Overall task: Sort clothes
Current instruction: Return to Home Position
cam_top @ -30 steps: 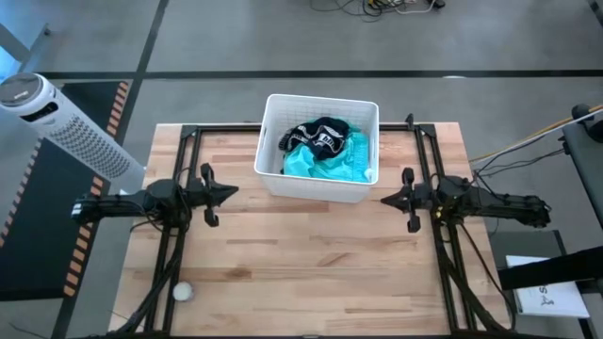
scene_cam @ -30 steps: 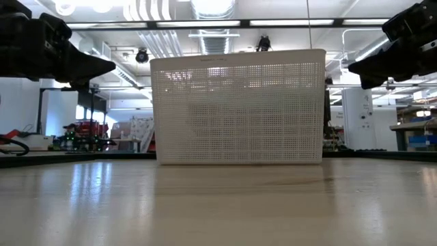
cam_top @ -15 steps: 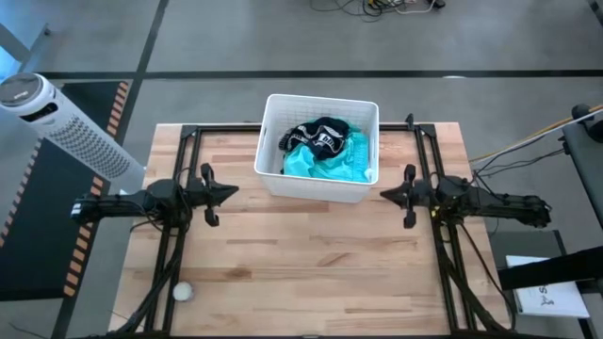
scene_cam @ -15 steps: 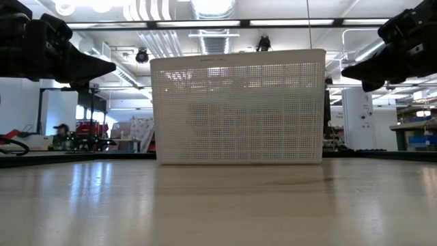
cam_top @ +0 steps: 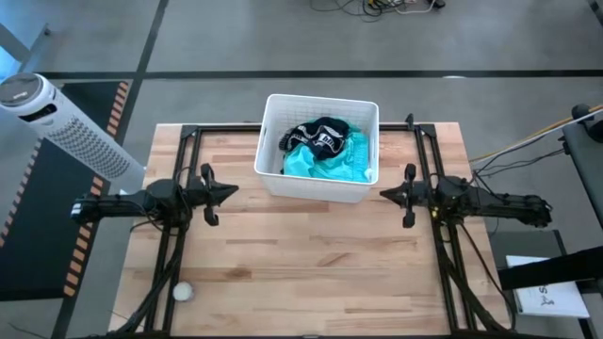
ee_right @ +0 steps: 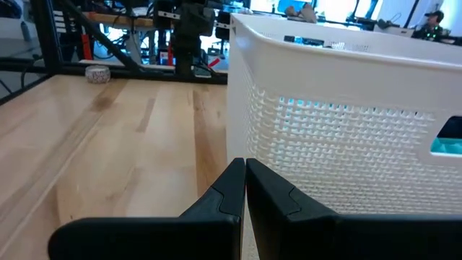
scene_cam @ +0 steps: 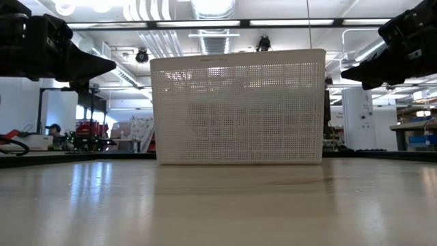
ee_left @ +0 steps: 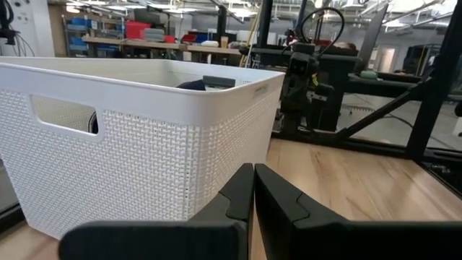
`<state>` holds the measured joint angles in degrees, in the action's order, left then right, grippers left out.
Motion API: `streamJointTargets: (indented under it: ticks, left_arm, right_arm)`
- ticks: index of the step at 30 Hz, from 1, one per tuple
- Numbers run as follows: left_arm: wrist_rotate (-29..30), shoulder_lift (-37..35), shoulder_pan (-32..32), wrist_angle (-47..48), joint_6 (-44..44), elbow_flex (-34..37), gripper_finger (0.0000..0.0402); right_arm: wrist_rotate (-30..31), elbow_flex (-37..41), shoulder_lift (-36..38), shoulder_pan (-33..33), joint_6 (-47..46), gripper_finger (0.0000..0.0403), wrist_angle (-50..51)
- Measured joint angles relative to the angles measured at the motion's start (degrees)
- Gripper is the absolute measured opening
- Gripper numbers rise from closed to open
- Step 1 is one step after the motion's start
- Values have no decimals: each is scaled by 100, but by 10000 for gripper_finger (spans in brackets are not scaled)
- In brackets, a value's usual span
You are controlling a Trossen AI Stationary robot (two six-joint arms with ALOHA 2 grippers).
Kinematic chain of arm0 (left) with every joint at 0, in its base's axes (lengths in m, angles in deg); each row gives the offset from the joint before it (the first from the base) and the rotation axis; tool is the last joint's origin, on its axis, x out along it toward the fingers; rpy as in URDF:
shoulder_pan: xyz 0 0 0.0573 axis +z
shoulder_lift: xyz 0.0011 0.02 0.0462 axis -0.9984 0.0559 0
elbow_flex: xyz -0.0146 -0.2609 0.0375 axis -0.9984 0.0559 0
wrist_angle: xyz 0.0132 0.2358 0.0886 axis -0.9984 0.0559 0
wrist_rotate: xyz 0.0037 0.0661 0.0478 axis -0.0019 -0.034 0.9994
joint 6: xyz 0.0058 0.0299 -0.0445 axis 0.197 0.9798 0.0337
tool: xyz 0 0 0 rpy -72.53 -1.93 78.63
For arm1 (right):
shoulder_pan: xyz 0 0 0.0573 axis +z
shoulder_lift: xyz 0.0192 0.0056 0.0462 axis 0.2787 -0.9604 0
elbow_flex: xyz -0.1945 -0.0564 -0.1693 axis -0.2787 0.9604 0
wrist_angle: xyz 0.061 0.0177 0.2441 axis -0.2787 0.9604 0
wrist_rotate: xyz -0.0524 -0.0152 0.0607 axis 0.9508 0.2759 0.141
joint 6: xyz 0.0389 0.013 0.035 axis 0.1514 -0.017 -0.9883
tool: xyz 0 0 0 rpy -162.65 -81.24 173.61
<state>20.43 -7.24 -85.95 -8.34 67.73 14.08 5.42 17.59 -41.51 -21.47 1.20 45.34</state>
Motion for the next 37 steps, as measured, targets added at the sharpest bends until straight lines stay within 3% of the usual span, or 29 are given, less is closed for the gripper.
streamJointTargets:
  ticks: [37]
  left_arm:
    - [-26, 779, 0, -15, 2, -11, 2]
  right_arm:
    - [2, 2, 0, 1, -14, 0, -60]
